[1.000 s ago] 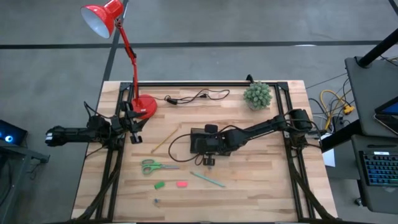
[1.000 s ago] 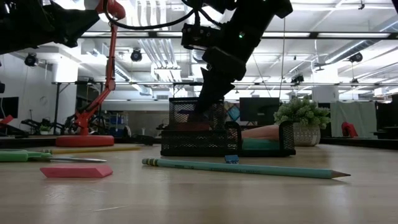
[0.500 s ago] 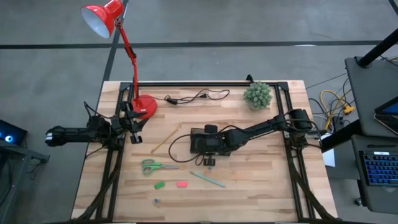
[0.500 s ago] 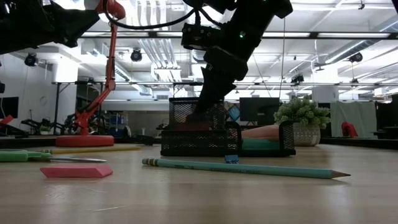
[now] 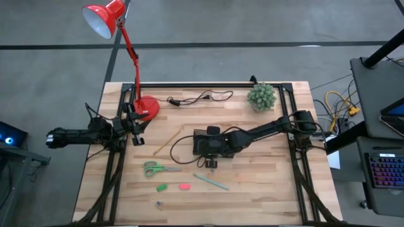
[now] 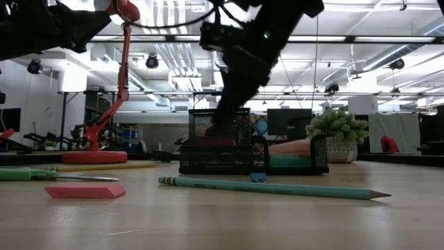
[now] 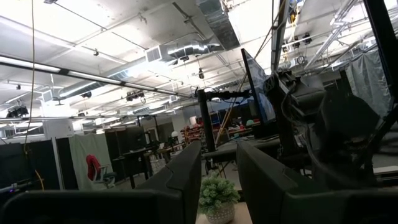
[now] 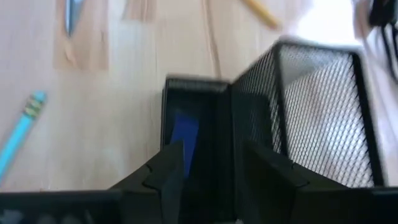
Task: Pick and place office supplies into organizer
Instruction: Put the light blue pencil into the black desk organizer
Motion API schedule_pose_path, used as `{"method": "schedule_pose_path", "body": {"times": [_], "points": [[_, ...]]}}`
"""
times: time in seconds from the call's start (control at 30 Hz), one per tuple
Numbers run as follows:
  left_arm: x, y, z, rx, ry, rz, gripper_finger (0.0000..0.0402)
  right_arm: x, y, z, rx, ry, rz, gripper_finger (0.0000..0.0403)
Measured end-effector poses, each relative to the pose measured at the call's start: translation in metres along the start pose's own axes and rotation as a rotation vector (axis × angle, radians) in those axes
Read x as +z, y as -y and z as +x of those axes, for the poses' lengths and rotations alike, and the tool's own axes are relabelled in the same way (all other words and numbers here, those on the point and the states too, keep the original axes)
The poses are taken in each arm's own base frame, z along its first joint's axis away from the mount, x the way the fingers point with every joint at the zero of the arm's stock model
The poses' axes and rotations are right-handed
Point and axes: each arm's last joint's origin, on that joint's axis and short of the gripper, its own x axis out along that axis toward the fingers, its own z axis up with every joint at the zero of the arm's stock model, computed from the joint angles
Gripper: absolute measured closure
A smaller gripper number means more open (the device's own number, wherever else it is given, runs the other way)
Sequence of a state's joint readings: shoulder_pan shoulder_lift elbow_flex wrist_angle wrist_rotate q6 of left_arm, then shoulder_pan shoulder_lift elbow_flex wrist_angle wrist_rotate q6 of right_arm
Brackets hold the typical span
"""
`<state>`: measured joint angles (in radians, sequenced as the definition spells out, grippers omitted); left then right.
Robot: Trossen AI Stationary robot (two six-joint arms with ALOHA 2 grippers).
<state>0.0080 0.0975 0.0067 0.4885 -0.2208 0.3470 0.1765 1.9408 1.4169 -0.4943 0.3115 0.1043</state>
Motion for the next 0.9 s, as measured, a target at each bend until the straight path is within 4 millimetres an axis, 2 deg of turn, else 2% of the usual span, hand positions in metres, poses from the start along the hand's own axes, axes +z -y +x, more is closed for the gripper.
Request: {"method": "schedule_pose_path", "body": {"times": [0.27,0.43,0.67,0.77,0.9], "points": [[0.000,0.000,0.000,0.000,-0.001,0.000,0.0313,0.031,-0.011,-0.027,0.037,0.103,0.002,0.0275],[0.000,0.000,0.000,0.000,-0.001,0.000,0.0313,0.039,-0.027,-0.045,0.065,0.113,-0.033,0.0282],[0.000,0.000,0.000,0.000,-0.001,0.000,0.0313,0.033,-0.059,-0.062,0.215,0.082,-0.088,0.0272],[0.000,0.000,0.000,0.000,-0.001,0.000,0.0313,0.025,-0.072,-0.067,0.227,0.047,-0.122,0.0257],[0.000,0.000,0.000,-0.001,-0.001,0.000,0.0313,0.015,-0.087,-0.072,0.264,-0.002,-0.078,0.0225]]}}
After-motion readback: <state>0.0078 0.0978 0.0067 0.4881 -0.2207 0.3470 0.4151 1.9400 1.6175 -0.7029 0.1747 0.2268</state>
